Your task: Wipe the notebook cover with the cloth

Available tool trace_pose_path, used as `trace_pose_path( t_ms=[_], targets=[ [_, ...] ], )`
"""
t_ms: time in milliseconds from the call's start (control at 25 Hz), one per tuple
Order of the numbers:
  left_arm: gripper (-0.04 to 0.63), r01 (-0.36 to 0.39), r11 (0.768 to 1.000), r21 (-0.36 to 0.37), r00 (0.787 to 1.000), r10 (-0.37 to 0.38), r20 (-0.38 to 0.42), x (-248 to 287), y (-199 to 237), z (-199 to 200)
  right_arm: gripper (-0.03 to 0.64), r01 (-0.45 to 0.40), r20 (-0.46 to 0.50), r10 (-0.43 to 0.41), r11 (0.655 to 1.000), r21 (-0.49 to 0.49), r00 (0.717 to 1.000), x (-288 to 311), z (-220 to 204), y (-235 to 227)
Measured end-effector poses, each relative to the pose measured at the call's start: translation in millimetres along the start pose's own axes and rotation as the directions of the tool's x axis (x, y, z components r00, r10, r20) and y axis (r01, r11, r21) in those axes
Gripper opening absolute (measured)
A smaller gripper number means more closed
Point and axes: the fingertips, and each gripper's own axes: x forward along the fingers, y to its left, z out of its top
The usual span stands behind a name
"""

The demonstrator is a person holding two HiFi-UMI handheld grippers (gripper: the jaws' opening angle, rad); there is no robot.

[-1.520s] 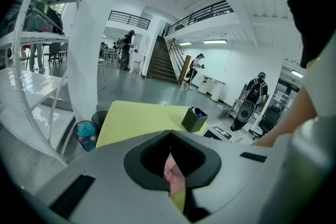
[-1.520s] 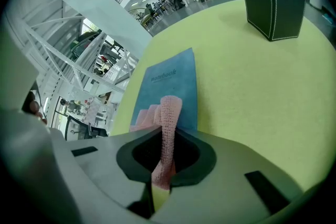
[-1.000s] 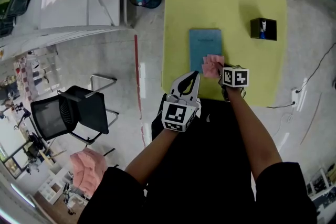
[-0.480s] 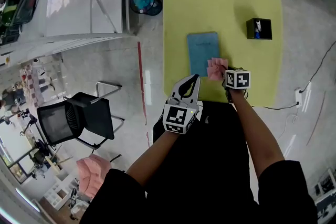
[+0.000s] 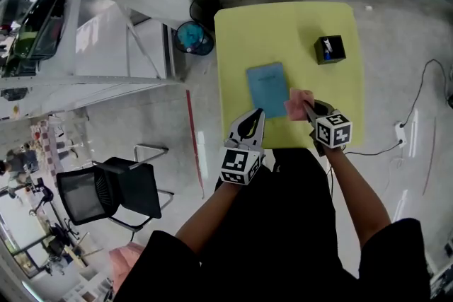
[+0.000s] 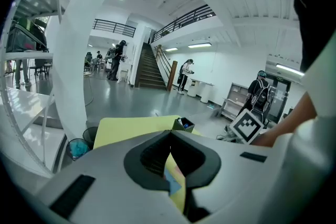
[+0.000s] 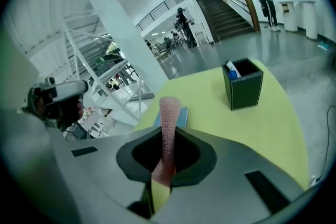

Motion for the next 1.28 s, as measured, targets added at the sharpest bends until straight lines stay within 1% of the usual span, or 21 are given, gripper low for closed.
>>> trace_pose_path(
  t_ms=[120, 240, 320, 480, 600, 720, 800, 880, 1000, 1080, 1280],
  targets=[
    [0.006, 0.023, 1.0, 0.02, 0.999, -0.023, 0.039, -20.6, -1.8, 8.2, 0.041, 0.037, 0.098, -0.029, 0.996, -0.079, 0.995, -37.9, 27.0, 36.3],
    [0.006, 0.023, 0.999, 0.034, 0.998, -0.024, 0.052, -60.8, 0.8, 9.0, 0.04, 0.061, 0.206, -0.041, 0.994, -0.09, 0.978, -75.1, 39.4, 92.6],
    [0.006, 0.027, 0.999, 0.041, 0.999, -0.029, 0.038, -92.1, -2.9, 6.1, 0.041, 0.069, 0.267, -0.041, 0.993, -0.096, 0.963, -98.9, 38.1, 131.5],
    [0.005, 0.093, 0.991, 0.095, 0.996, -0.093, -0.007, -154.7, -25.9, -1.0, 0.04, 0.091, 0.349, -0.047, 0.99, -0.111, 0.936, -138.5, 23.6, 202.2],
    [0.006, 0.103, 0.989, 0.103, 0.995, -0.103, -0.007, -204.9, -38.7, -11.6, 0.041, 0.107, 0.366, -0.055, 0.986, -0.125, 0.929, -164.5, -2.0, 256.2],
    [0.006, 0.1, 0.993, 0.056, 0.994, -0.103, 0.043, -247.6, -47.2, -10.9, 0.041, 0.138, 0.362, -0.078, 0.98, -0.142, 0.929, -188.1, -19.9, 295.3],
    [0.006, 0.095, 0.995, 0.036, 0.991, -0.098, 0.092, -271.9, -54.6, -6.0, 0.041, 0.163, 0.359, -0.097, 0.974, -0.158, 0.928, -203.3, -26.4, 311.4],
    [0.006, 0.077, 0.996, 0.032, 0.988, -0.081, 0.131, -293.0, -61.2, -1.5, 0.04, 0.179, 0.356, -0.105, 0.967, -0.181, 0.928, -215.3, -31.6, 325.0],
    [0.006, 0.027, 1.0, 0.013, 0.984, -0.029, 0.173, -317.8, -67.0, 4.1, 0.041, 0.183, 0.365, -0.089, 0.956, -0.231, 0.927, -230.8, -37.6, 344.4],
    [0.006, -0.006, 1.0, -0.008, 0.978, 0.007, 0.211, -333.5, -73.5, 8.9, 0.041, 0.182, 0.371, -0.075, 0.947, -0.264, 0.926, -242.6, -41.9, 355.5],
    [0.006, -0.044, 0.999, -0.008, 0.965, 0.044, 0.26, -365.2, -117.0, 12.2, 0.04, 0.171, 0.362, -0.039, 0.925, -0.34, 0.931, -277.5, -60.9, 377.0]
  ],
)
